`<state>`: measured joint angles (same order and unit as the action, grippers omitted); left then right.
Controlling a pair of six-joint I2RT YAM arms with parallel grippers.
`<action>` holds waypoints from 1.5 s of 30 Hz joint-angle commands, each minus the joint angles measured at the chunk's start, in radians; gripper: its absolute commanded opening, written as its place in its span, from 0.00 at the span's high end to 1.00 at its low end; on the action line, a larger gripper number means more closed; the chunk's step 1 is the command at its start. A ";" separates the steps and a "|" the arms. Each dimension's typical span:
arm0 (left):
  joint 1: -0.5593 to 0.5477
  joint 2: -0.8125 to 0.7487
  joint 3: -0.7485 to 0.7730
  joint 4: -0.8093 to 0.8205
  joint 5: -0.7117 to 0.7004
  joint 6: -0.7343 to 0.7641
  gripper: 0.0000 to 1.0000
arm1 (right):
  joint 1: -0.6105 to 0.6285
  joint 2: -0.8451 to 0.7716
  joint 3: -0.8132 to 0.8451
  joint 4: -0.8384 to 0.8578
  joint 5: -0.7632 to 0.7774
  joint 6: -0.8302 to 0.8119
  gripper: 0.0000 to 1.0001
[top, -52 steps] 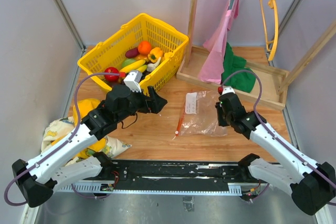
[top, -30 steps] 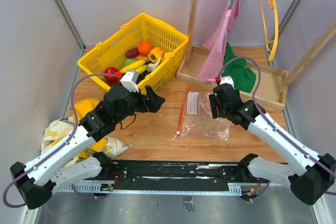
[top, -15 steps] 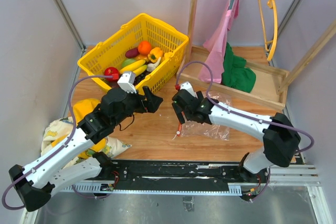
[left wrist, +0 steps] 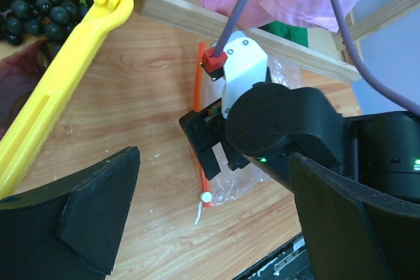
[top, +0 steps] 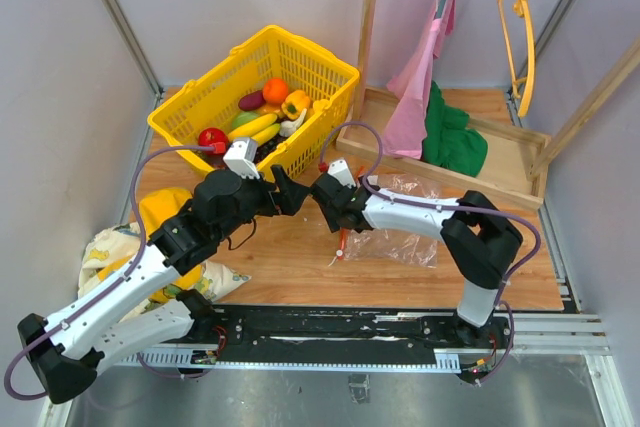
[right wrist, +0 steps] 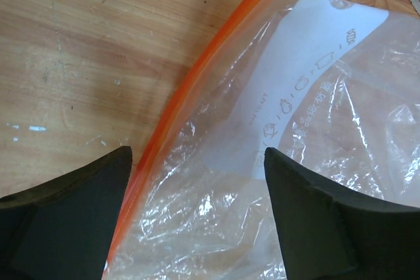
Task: Place the food in the zip-top bag and seal the zipper
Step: Pick up the zipper food storage bag at the center of the board, then open the zipper of the food storage bag.
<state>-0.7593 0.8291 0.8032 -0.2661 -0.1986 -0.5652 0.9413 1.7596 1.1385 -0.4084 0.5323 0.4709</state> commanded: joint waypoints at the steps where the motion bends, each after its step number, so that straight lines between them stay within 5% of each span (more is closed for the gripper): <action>1: 0.005 -0.003 -0.014 0.040 -0.008 -0.011 0.01 | 0.011 0.044 0.042 0.020 0.068 0.028 0.19; 7: 0.005 -0.004 -0.017 0.044 -0.004 -0.013 0.01 | 0.011 0.059 0.027 0.036 0.078 0.031 0.38; 16: 0.005 -0.003 -0.030 0.060 0.009 -0.022 0.01 | 0.011 -0.014 -0.022 0.050 0.089 0.022 0.85; 20: 0.005 0.006 -0.030 0.065 0.022 -0.024 0.01 | 0.011 -0.051 -0.039 0.044 0.085 0.017 0.98; 38: 0.005 0.088 0.005 0.103 0.141 -0.046 0.02 | 0.011 -0.554 -0.264 0.263 -0.105 -0.054 0.99; 45: 0.005 0.141 0.006 0.159 0.236 -0.079 0.15 | 0.011 -0.684 -0.365 0.420 -0.206 -0.074 0.99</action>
<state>-0.7578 0.9474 0.7795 -0.1791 -0.0391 -0.6186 0.9413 1.1362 0.8223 -0.1135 0.3988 0.4217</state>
